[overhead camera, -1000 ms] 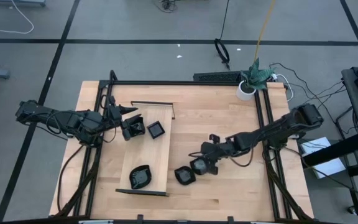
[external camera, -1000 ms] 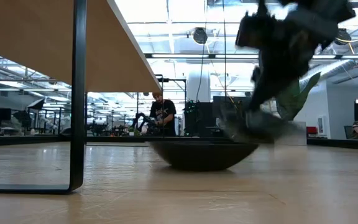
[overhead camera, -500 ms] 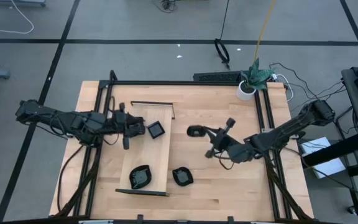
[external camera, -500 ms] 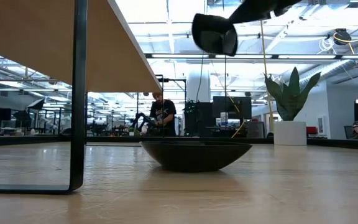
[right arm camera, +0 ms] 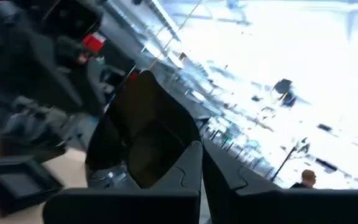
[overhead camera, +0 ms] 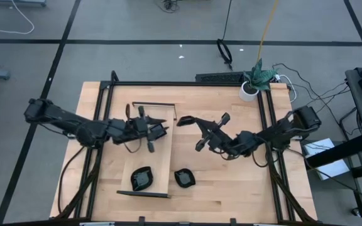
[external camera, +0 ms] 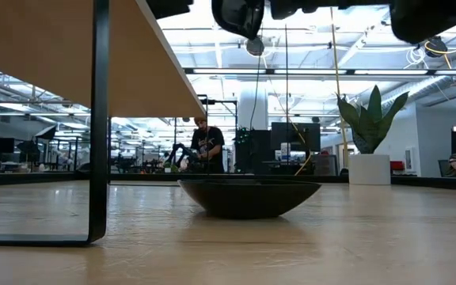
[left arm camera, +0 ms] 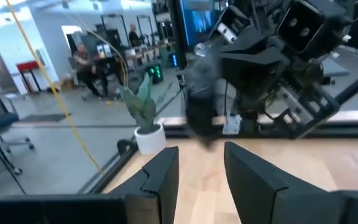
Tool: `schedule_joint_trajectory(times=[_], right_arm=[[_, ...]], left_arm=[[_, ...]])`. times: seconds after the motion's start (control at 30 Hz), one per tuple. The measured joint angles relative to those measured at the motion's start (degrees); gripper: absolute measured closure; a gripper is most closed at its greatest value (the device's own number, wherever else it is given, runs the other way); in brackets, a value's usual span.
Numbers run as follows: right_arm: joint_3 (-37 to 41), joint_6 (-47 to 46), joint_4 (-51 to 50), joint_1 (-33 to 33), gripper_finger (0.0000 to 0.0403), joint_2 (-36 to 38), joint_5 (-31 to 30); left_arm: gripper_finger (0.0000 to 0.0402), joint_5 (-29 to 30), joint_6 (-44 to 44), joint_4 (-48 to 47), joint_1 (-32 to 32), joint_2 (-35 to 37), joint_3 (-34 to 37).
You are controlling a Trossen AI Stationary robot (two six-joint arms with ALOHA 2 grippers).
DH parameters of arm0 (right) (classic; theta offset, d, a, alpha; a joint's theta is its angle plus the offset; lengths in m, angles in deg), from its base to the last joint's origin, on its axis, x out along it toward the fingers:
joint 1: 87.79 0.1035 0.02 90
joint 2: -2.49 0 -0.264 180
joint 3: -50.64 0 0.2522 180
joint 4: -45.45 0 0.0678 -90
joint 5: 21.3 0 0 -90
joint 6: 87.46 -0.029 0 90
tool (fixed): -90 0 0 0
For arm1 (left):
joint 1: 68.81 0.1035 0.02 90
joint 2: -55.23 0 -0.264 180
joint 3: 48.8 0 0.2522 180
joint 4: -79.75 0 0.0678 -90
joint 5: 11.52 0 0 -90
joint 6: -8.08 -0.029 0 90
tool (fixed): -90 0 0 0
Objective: Pick & Place Mini shaped plates
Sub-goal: Stack the leaf shaped plate on top of the leaf shaped plate on the shelf
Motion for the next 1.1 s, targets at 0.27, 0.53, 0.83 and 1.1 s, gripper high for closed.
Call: schedule_joint_trajectory(times=[0.27, 0.53, 0.83, 1.1], right_arm=[[0.0, -0.4, 1.8, -1.9, 0.0403, -0.6, 1.8], [0.0, -0.8, 1.6, -1.5, 0.0403, -0.6, 1.9], [0.0, -1.9, -0.3, -1.5, 0.0403, -0.5, 1.9], [-0.1, -7.9, -6.9, 0.8, 0.0338, -0.5, -5.8]], left_arm=[[0.0268, -1.8, -1.9, 15.9, 2.0, -9.8, 0.0], [0.0268, -0.4, -2.9, 18.2, 4.1, -14.7, -3.5], [0.0297, 3.9, -4.4, 18.3, 4.2, -14.8, -4.2], [0.0392, 9.1, -5.9, 16.3, 1.8, -10.2, -4.7]])
